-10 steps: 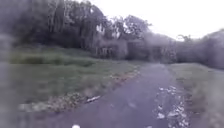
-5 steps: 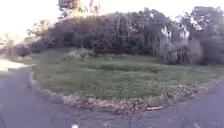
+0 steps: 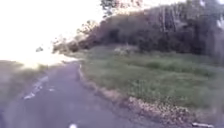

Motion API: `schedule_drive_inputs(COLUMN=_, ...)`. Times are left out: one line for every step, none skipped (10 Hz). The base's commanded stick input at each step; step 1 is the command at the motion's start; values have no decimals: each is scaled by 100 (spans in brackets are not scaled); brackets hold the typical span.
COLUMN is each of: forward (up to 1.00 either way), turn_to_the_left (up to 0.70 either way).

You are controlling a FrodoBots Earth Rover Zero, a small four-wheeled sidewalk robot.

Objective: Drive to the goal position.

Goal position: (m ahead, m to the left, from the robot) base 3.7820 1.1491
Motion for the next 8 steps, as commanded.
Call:
schedule_drive_inputs(forward=0, turn_to_the_left=0)
schedule_drive_inputs(forward=0, turn_to_the_left=0)
schedule_drive_inputs(forward=0, turn_to_the_left=0)
schedule_drive_inputs(forward=0, turn_to_the_left=36)
schedule_drive_inputs(forward=0, turn_to_the_left=85)
schedule_drive_inputs(forward=0, turn_to_the_left=85)
schedule_drive_inputs(forward=0, turn_to_the_left=85)
schedule_drive_inputs(forward=0, turn_to_the_left=85)
